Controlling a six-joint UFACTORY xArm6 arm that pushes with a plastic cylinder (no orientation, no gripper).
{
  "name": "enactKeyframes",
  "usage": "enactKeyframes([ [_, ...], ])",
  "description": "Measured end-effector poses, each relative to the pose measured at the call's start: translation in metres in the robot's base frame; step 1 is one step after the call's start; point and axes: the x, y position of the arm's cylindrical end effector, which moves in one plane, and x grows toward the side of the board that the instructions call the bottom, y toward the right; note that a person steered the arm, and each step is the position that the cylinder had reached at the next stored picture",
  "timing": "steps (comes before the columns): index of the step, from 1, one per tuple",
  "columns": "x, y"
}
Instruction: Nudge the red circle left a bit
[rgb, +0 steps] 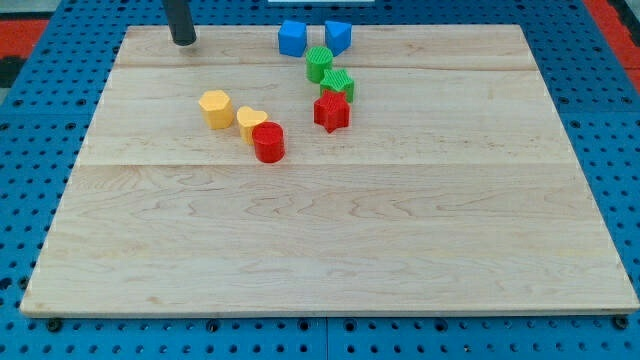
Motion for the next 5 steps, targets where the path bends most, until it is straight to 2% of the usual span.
enactKeyframes([
  [3, 0.000, -0.005],
  [5, 0.000, -0.046],
])
